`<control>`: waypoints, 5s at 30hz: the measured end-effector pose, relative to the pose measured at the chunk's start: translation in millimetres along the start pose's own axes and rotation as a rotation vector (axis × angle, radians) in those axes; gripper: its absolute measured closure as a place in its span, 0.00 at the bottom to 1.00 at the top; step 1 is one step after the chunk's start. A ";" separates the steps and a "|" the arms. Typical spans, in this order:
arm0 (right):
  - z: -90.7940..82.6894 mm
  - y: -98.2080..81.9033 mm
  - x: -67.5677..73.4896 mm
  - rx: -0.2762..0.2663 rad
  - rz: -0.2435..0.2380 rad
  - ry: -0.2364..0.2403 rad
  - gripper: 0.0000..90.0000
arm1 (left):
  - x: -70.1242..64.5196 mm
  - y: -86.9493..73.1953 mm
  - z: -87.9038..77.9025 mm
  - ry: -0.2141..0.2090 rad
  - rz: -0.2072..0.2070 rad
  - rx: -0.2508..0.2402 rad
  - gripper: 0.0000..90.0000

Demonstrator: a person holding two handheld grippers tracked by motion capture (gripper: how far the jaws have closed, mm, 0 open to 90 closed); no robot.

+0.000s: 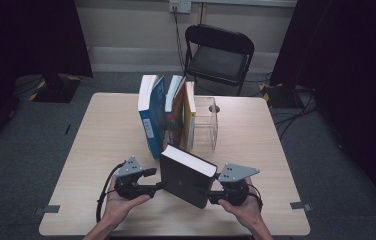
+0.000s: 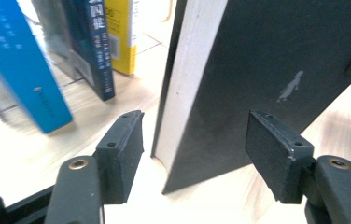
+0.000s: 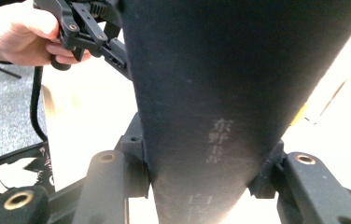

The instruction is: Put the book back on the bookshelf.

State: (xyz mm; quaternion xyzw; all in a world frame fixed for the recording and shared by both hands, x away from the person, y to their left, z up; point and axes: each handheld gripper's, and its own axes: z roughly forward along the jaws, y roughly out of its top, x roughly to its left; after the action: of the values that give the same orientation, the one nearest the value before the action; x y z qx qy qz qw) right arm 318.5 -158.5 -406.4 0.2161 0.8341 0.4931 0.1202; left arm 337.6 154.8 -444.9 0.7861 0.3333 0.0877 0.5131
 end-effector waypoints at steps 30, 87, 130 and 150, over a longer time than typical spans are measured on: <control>15.6 17.4 7.6 -0.131 0.040 -0.033 0.57 | -13.6 8.8 21.2 -0.031 0.054 0.070 0.36; -29.4 -0.8 -74.2 -0.111 0.236 -0.367 0.58 | 60.4 -51.8 -0.2 0.376 -0.034 0.253 0.00; -19.2 32.5 -83.8 0.009 0.252 -0.346 0.48 | 60.3 -50.9 1.6 0.386 -0.040 0.251 0.00; -28.0 66.3 -93.5 0.104 0.275 -0.332 0.55 | 60.3 -50.9 1.6 0.385 -0.040 0.252 0.00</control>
State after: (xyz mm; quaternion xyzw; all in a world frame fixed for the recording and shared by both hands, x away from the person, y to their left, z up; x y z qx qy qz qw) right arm 405.0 -197.1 -336.0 0.4121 0.7898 0.4189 0.1761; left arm 362.3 203.3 -502.0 0.8058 0.4490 0.1838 0.3396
